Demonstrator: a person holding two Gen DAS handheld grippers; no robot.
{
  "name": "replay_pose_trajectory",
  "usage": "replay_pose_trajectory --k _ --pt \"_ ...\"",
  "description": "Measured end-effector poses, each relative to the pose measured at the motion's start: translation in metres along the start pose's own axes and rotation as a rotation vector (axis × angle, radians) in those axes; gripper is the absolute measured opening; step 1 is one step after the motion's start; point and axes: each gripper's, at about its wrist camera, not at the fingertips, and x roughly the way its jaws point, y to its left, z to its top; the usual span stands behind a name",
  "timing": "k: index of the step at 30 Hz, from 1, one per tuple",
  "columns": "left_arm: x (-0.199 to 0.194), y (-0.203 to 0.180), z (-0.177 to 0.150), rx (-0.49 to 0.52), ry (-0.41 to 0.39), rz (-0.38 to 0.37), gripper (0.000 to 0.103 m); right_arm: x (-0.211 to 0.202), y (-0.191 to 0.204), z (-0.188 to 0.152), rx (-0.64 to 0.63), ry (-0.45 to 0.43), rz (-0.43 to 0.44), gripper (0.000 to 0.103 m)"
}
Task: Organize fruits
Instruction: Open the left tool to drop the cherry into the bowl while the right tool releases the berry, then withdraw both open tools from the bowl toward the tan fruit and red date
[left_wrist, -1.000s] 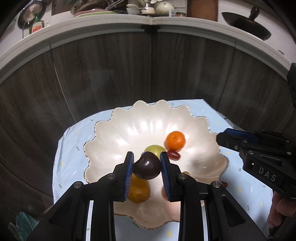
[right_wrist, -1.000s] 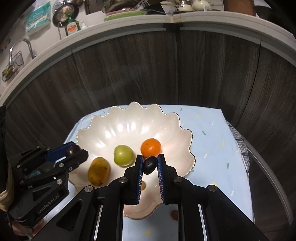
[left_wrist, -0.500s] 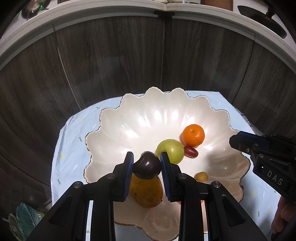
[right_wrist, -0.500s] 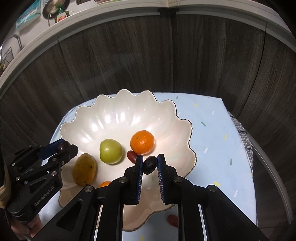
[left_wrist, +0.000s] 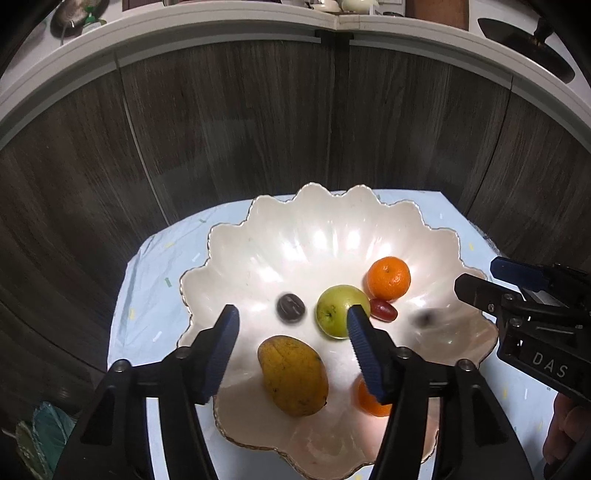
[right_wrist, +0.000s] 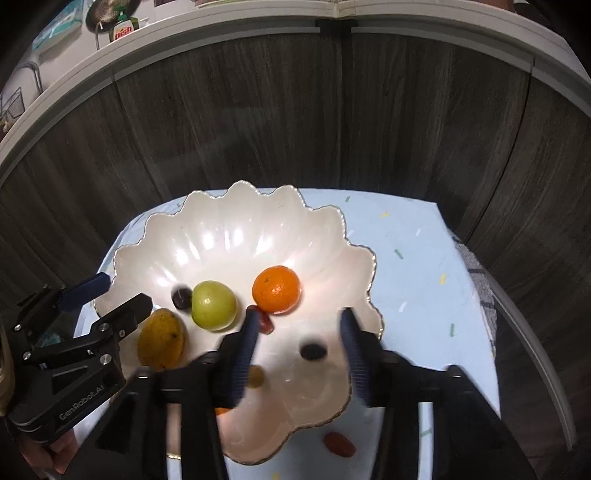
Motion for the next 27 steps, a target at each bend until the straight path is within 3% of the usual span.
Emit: replay_pose_trajectory --k 4,7,21,27 --pt "-0.006 0.000 0.001 0.001 -0.008 0.012 0.070 -0.006 0.000 0.001 0.000 -0.008 -0.003 0.054" --pt "-0.012 0.000 0.001 -0.005 -0.020 0.023 0.080 -0.013 -0.001 0.002 0.004 -0.020 -0.008 0.063" --pt "-0.056 -0.011 -0.006 -0.017 -0.050 0.051 0.087 -0.052 -0.004 -0.008 -0.006 -0.080 -0.033 0.073" --pt "-0.073 -0.023 -0.014 -0.022 -0.064 0.101 0.088 -0.069 -0.013 -0.017 -0.023 -0.111 -0.047 0.074"
